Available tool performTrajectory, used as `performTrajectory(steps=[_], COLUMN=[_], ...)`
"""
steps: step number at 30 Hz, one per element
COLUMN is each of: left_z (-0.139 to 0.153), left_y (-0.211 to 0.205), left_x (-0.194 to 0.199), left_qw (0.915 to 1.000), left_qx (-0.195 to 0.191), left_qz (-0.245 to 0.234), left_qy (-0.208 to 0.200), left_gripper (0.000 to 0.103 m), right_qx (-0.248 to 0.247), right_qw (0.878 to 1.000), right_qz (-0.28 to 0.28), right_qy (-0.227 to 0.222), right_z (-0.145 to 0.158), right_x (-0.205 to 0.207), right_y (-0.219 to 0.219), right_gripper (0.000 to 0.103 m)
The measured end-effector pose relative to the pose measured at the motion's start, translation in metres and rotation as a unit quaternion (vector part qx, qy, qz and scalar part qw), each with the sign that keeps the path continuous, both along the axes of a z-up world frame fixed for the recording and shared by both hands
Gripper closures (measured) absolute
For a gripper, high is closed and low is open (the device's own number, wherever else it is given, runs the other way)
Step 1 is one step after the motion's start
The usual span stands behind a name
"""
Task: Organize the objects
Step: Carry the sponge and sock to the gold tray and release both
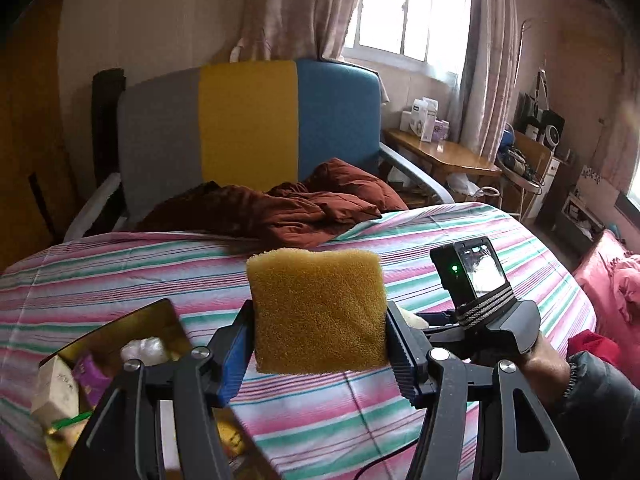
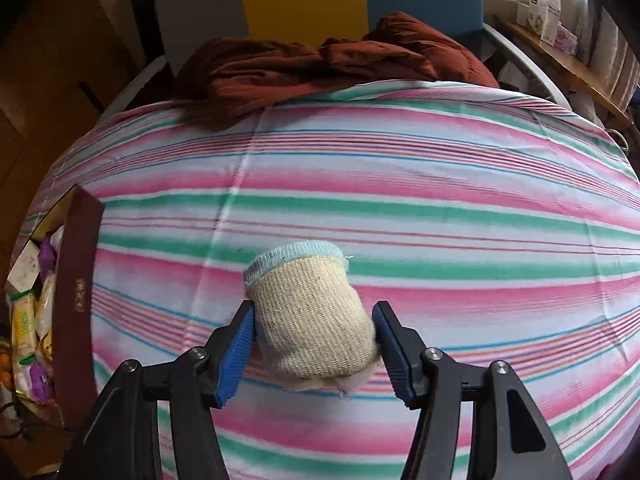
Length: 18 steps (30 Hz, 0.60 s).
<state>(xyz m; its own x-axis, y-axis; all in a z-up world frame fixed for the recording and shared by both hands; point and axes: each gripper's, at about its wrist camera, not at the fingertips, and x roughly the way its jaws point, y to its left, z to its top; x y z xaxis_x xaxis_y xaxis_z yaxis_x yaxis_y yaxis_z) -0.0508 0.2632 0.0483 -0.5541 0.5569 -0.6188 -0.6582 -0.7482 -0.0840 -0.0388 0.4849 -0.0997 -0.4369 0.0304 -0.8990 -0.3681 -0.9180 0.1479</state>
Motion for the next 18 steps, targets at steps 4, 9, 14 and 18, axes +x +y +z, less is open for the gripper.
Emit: performTrajectory(steps=[4,9,14,18], left_z=[-0.004,-0.009,-0.018,-0.029], left_y=[-0.024,-0.051,-0.075,-0.097], left_x=[0.002,0.004,0.003,-0.001], left_qw=[0.9999,0.9994,0.9987,0.9976], left_qx=[0.004,0.005,0.006,0.011], left_qz=[0.013,0.032,0.047,0.06], left_qy=[-0.006,-0.011,-0.02,-0.035], left_gripper=[0.042,0.042,0.042,0.042], right_qx=[-0.007,-0.017,-0.032,-0.043], right_qw=[1.0,1.0,0.999,0.999], right_qz=[0.01,0.018,0.015,0.01], right_qy=[0.003,0.002,0.002,0.01], right_z=[0.002,0.0,-0.005,-0.005], right_x=[0.001,0.002,0.008,0.013], right_y=[-0.024,-0.05,-0.068,-0.079], right_gripper=[0.044,0.044,0.044,0.044])
